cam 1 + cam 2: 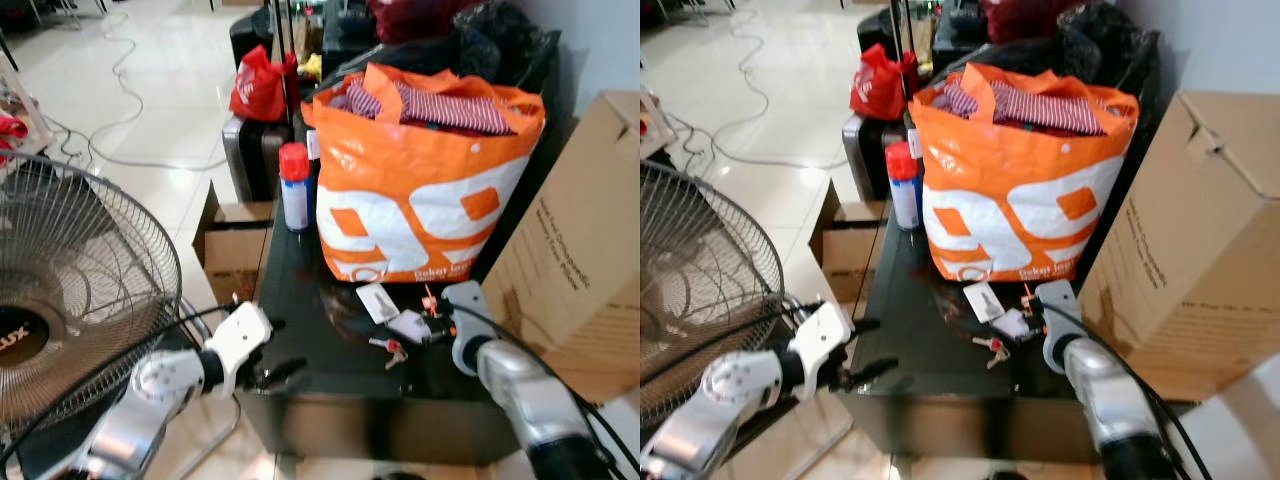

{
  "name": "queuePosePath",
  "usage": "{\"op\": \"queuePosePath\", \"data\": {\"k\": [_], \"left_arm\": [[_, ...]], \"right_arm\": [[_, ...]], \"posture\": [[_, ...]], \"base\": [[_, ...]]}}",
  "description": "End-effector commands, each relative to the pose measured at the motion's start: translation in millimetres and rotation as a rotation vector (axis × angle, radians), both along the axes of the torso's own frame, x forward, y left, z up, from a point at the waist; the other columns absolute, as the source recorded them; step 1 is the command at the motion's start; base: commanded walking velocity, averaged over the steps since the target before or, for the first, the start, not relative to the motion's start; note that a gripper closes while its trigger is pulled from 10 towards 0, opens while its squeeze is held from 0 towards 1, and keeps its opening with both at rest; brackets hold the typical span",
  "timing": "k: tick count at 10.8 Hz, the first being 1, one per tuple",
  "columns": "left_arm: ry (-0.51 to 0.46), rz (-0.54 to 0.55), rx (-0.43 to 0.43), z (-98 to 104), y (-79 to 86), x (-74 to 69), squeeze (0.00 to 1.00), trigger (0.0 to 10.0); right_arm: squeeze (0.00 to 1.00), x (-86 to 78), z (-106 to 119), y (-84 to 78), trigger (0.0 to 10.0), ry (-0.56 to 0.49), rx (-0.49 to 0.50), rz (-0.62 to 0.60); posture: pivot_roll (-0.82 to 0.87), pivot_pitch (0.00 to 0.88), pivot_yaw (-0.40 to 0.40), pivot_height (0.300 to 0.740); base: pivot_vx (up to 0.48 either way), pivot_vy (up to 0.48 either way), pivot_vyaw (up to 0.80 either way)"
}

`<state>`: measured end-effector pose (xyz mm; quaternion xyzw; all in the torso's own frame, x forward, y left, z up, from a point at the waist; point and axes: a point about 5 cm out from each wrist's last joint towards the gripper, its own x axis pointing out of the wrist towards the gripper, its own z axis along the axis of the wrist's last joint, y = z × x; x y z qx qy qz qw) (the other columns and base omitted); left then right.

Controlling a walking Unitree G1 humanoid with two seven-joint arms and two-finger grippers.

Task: Hang keys on a hook

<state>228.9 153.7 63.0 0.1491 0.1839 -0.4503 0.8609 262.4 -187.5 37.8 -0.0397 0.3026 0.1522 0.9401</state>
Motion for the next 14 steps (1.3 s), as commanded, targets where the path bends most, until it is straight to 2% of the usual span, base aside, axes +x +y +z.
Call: {"op": "queuePosePath", "data": {"k": [1,2,3,4,5,6,8,9,11,12,13,14], "left_arm": [[-0.029,-0.001,0.014,5.1,1.5,1.3,0.00,10.0],[-0.036,0.012,0.009,4.4,1.9,-0.1,0.00,10.0],[-0.044,0.025,0.001,4.6,2.2,-0.6,0.00,10.0],[-0.056,0.040,-0.007,5.6,2.1,-0.2,0.00,10.0],[-0.114,0.102,-0.047,13.7,-0.3,6.1,0.00,10.0],[-0.150,0.151,-0.078,19.2,-2.4,10.9,0.00,10.0],[-0.202,0.293,-0.169,30.8,-4.3,19.0,0.00,10.0],[-0.213,0.364,-0.192,33.0,-5.0,18.6,0.00,10.0],[-0.247,0.347,-0.145,32.5,-7.4,19.0,0.00,10.0],[-0.250,0.321,-0.165,38.7,-7.6,26.6,0.40,10.0],[-0.234,0.281,-0.224,47.9,-8.6,35.8,1.00,10.0],[-0.227,0.199,-0.278,59.1,-14.0,43.5,1.00,10.0]], "right_arm": [[0.00,0.7,7.3,2.1,0.0,-0.016,0.023,0.024],[0.00,-4.4,24.2,4.4,0.0,-0.045,0.199,-0.002],[0.00,-6.8,27.9,-0.9,0.0,-0.059,0.166,-0.009],[0.00,-6.5,33.1,-2.6,0.0,-0.078,0.180,-0.034],[0.00,-7.0,51.2,-0.1,0.0,-0.135,0.315,-0.086],[0.00,-10.2,56.7,1.4,0.0,-0.147,0.375,-0.108],[0.00,-14.9,63.6,7.8,0.0,-0.168,0.567,-0.188],[0.00,-16.7,64.7,16.7,0.0,-0.155,0.627,-0.204],[0.00,-16.1,67.7,20.7,0.0,-0.147,0.593,-0.157],[0.00,-14.7,77.0,23.9,0.0,-0.162,0.564,-0.075],[0.00,-13.5,84.9,27.6,0.0,-0.176,0.551,0.000],[0.00,-13.0,92.8,32.8,0.0,-0.185,0.552,0.072]], "posture": [[-0.06,0.000,0.022,0.740],[-0.05,0.000,0.014,0.740],[-0.06,0.000,0.015,0.740],[-0.06,0.000,0.017,0.740],[-0.06,0.000,0.014,0.740],[-0.05,0.000,0.009,0.740],[-0.05,0.000,0.001,0.740],[-0.04,0.000,-0.005,0.740],[-0.03,0.000,-0.007,0.740],[-0.03,0.000,-0.008,0.740],[-0.03,0.000,-0.009,0.740],[-0.03,0.000,-0.012,0.740]], "base": [[0.000,0.000,0.00],[0.000,0.000,0.00],[0.000,0.000,0.00],[0.000,0.000,0.00],[0.000,0.000,0.00],[0.000,0.000,0.00],[0.000,0.000,0.00],[0.000,0.000,0.00],[0.000,0.000,0.00],[0.000,0.000,0.00],[0.000,0.000,0.00],[0.000,0.000,0.00]]}}
